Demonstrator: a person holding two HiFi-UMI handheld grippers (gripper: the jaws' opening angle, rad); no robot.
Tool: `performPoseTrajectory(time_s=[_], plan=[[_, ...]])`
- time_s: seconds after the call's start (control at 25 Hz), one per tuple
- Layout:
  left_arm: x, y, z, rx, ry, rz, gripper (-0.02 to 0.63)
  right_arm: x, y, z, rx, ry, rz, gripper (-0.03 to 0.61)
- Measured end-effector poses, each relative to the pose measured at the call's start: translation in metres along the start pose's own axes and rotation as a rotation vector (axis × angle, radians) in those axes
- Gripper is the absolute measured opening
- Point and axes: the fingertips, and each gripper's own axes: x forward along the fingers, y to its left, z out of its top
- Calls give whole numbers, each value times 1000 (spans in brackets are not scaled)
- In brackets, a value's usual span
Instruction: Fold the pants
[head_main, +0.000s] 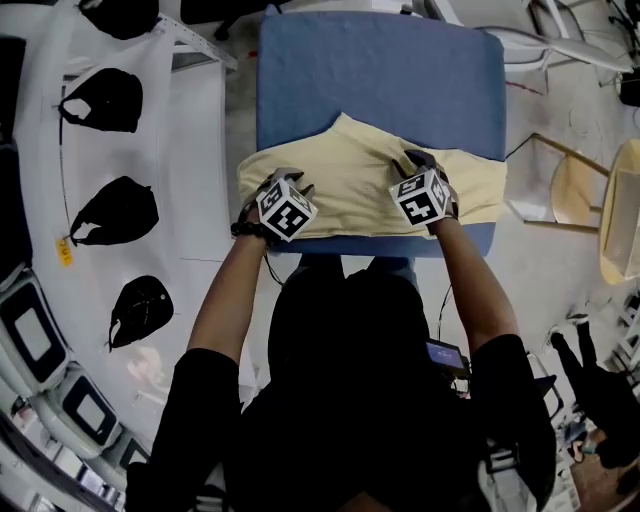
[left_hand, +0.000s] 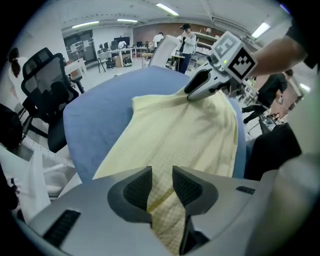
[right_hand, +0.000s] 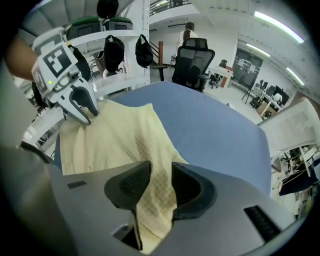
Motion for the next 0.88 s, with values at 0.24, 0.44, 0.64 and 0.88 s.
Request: performPoseTrajectory(time_s=[0.24, 0.44, 0.64, 0.88], plan=[[23, -2, 4, -74, 144, 133, 124, -14, -39, -24, 6, -74, 140, 210], [19, -1, 5, -208, 208, 224, 124, -37, -90, -54, -35, -100, 147, 130], [11, -19, 41, -261, 150, 313, 123, -59, -139, -92, -18, -84, 154, 121], [22, -46, 96, -159, 92, 291, 123, -72, -171, -132, -32, -35, 137, 121]])
